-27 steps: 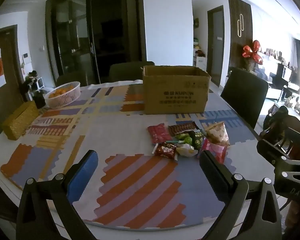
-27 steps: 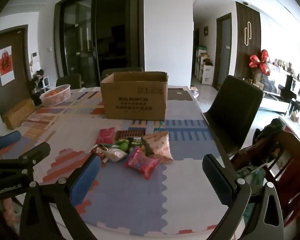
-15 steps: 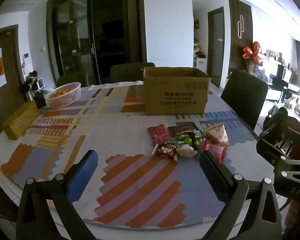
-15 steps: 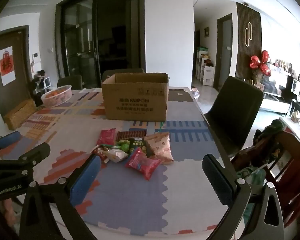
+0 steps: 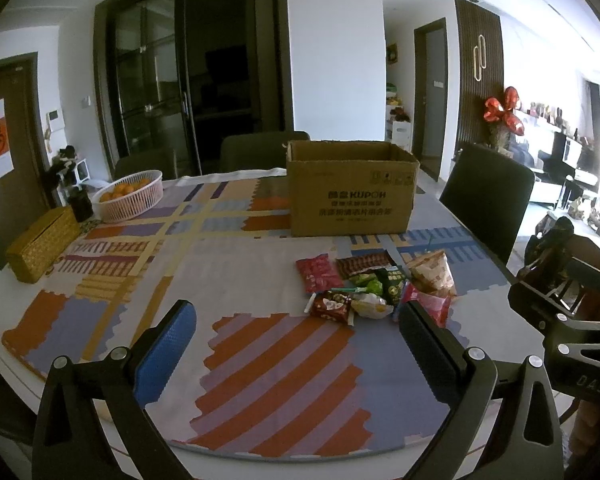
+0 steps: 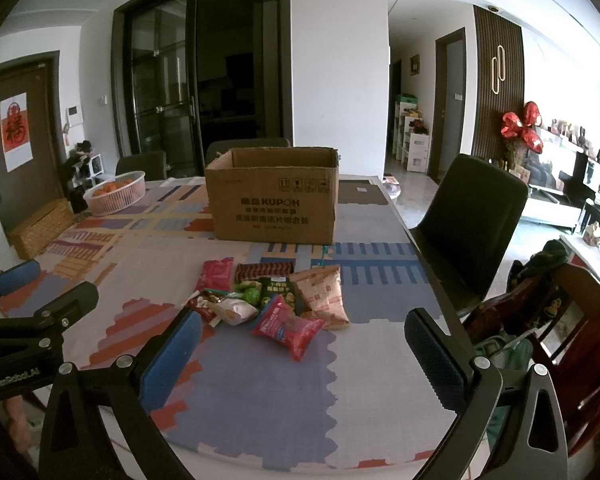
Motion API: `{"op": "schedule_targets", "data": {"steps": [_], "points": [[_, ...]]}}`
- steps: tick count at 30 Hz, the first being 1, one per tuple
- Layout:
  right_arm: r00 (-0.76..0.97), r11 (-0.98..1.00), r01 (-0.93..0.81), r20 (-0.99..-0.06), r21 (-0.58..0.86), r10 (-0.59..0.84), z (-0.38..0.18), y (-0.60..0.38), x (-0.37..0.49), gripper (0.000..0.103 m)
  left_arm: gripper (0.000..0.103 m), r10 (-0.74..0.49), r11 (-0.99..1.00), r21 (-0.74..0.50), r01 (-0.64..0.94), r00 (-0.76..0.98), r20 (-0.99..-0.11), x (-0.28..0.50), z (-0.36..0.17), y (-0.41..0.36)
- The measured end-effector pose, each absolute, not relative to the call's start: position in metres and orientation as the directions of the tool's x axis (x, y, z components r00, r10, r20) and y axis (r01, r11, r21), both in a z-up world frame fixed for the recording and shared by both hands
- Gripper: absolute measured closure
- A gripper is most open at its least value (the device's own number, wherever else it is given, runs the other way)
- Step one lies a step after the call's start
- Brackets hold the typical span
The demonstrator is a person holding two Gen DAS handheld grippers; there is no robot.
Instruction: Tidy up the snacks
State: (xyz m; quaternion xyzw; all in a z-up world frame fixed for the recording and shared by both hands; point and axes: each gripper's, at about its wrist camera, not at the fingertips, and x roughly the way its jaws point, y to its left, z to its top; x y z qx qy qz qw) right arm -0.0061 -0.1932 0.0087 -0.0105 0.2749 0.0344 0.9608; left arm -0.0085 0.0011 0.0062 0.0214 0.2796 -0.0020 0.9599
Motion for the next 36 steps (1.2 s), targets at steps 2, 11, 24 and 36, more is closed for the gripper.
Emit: {"op": "schedule_targets", "data": {"steps": [2, 11, 24, 36], "points": [[0.847, 0.997, -0.072, -0.528, -0.001, 0.060, 0.008, -0.194, -0.006, 0.001, 0.000, 0.007, 0.999, 0.039, 0.017, 0.843, -0.537, -0.009, 0.006, 0.001], [0.848, 0.997, -0.072, -0.526, -0.001, 0.061, 0.008, -0.194, -0.007, 0.001, 0.000, 0.004, 0.999, 0.038, 0.019, 0.848, -0.530, -0.009, 0.011, 0.003], [0.849, 0.997, -0.073, -0.525, -0.002, 0.061, 0.009, -0.193, -0.007, 0.001, 0.000, 0.001, 0.999, 0.037, 0.022, 0.850, -0.526, -0.009, 0.014, 0.002], [0.850, 0.997, -0.073, -0.524, -0.002, 0.061, 0.010, -0.192, -0.008, 0.001, 0.000, -0.002, 0.999, 0.036, 0.025, 0.853, -0.522, -0.011, 0.016, 0.002]]}}
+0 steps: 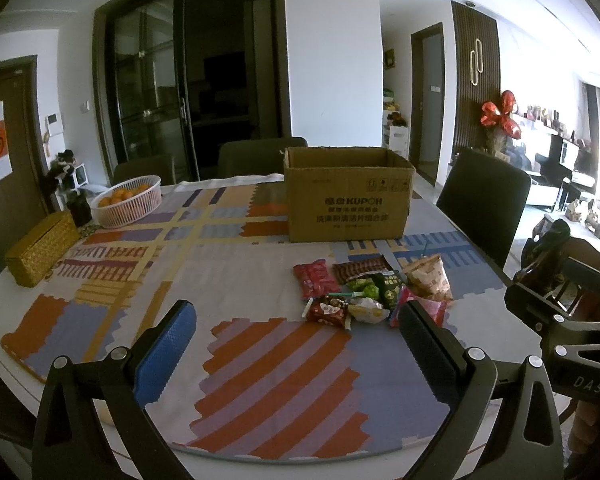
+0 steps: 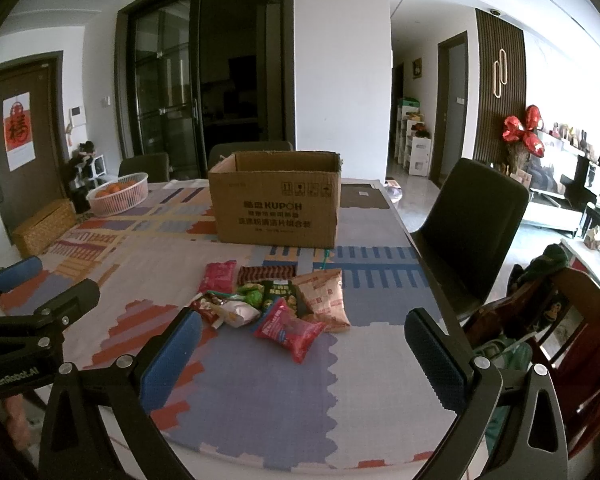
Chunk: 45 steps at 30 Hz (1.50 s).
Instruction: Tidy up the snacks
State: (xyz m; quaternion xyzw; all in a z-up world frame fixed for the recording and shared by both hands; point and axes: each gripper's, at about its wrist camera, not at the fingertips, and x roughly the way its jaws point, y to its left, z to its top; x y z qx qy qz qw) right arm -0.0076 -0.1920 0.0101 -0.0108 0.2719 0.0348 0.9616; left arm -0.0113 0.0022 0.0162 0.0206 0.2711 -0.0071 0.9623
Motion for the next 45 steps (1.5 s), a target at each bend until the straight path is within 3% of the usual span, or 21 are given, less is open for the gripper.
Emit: {"op": "schedule_targets", "data": {"steps": [35, 45], "points": [[0.847, 0.997, -0.078, -0.527, 0.003, 0.068, 0.009, -0.197, -0.003, 0.001, 0.001, -0.022, 0.994, 0.076, 0.074, 0.847, -0.531, 0.001, 0.011, -0.014], [0.826, 0.995, -0.094, -0.556, 0.026, 0.093, -0.003, -0.209, 0.023, 0.001, 0.011, -0.051, 0.988, 0.091, 0.122, 0.828, -0.559, 0.031, 0.004, -0.035]]}}
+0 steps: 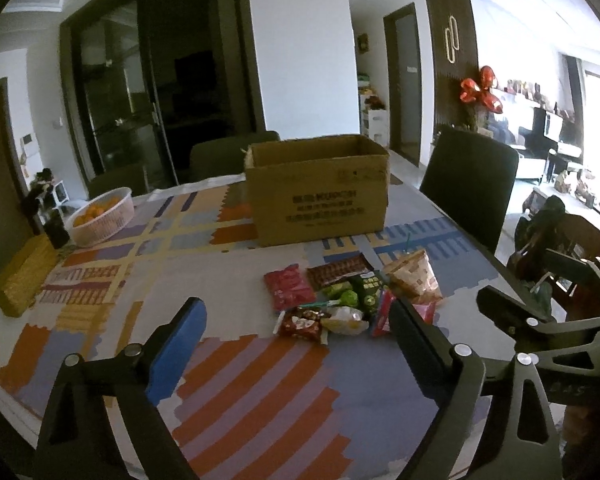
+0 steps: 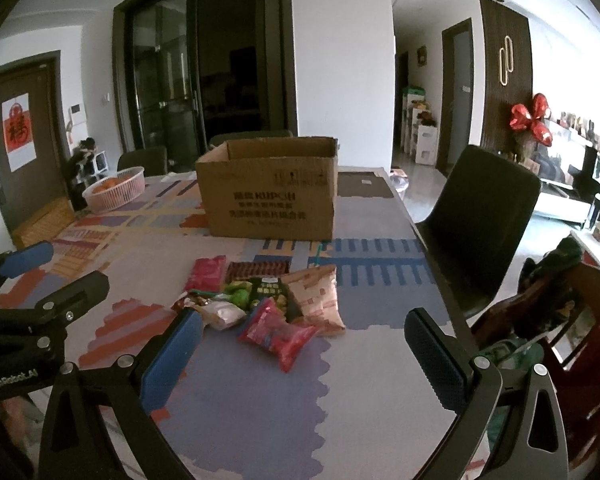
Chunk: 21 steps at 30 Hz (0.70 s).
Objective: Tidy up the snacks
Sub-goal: 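Move both tools down toward the snack pile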
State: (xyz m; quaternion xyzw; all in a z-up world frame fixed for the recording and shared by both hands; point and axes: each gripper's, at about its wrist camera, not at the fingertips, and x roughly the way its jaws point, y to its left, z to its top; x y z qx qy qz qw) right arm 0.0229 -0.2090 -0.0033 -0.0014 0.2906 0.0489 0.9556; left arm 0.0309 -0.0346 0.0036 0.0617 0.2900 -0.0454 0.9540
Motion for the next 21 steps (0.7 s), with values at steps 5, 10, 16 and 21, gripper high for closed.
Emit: {"op": "schedule_targets", "data": {"steps": [5, 10, 16, 21], "points": [[0.799, 0.993, -0.105, -0.591, 0.046, 0.112, -0.016, -0.217, 0.044, 0.004, 0.017, -0.080, 0.983, 0.086, 0.162, 0.800, -0.595, 0.050, -0.010, -0.042], [0.765, 0.991, -0.115, -0.630, 0.072, 0.134, -0.032, -0.220, 0.063, 0.008, 0.025, -0.110, 0.975, 0.083, 0.205, 0.774, -0.623, 0.065, -0.023, -0.049], [0.708, 0.985, -0.116, -0.685, 0.129, 0.173, -0.058, -0.223, 0.083, 0.016, 0.031, -0.133, 0.961, 0.097, 0.261, 0.737, -0.662, 0.087, -0.041, -0.057], [0.664, 0.976, -0.112, -0.716, 0.187, 0.214, -0.077, -0.226, 0.097, 0.022, 0.036, -0.144, 0.945, 0.117, 0.305, 0.711, -0.689, 0.101, -0.055, -0.064]]}}
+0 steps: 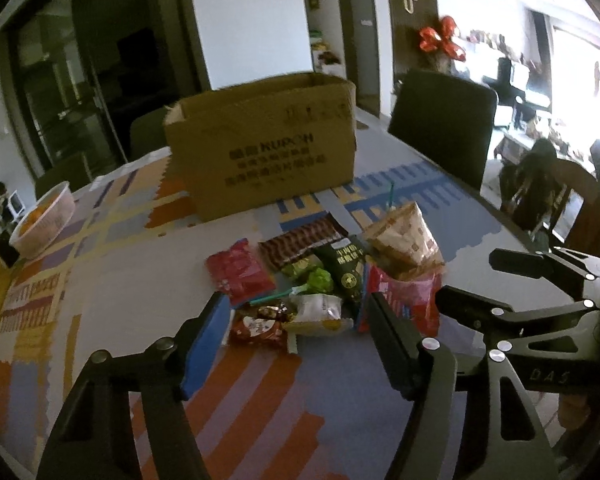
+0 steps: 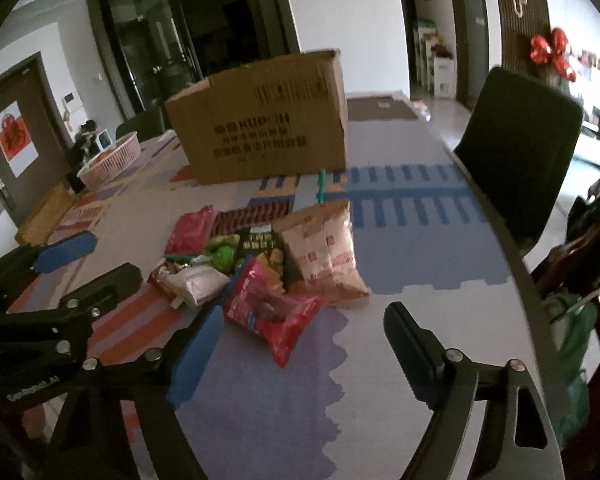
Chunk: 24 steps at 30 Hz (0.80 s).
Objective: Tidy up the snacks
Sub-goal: 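Move both tools down toward the snack pile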
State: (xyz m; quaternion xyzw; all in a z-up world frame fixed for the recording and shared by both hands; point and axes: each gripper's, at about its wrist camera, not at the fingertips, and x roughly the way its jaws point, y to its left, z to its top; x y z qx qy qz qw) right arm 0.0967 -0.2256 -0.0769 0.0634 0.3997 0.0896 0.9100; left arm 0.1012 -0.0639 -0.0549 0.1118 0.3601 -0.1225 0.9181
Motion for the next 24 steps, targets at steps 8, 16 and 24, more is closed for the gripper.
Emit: {"op": "schedule_targets", "data": {"steps": [8, 16, 24], "points": [[0.609, 0.957, -0.125, -0.741, 0.262, 0.282, -0.098, -0.226, 0.113, 0.031, 0.043, -0.172, 0.929, 0.097, 0.357, 0.650, -0.741, 0.124, -0.079, -0.071], [0.569, 0.941, -0.137, -0.754, 0.309, 0.330, -0.113, -0.222, 0.126, 0.039, 0.051, -0.200, 0.929, 0.040, 0.368, 0.588, -0.784, 0.139, -0.100, -0.068], [0.537, 0.929, -0.152, -0.761, 0.336, 0.363, -0.123, -0.215, 0.134, 0.044, 0.063, -0.228, 0.931, -0.023, 0.365, 0.529, -0.817, 0.146, -0.115, -0.064]]}}
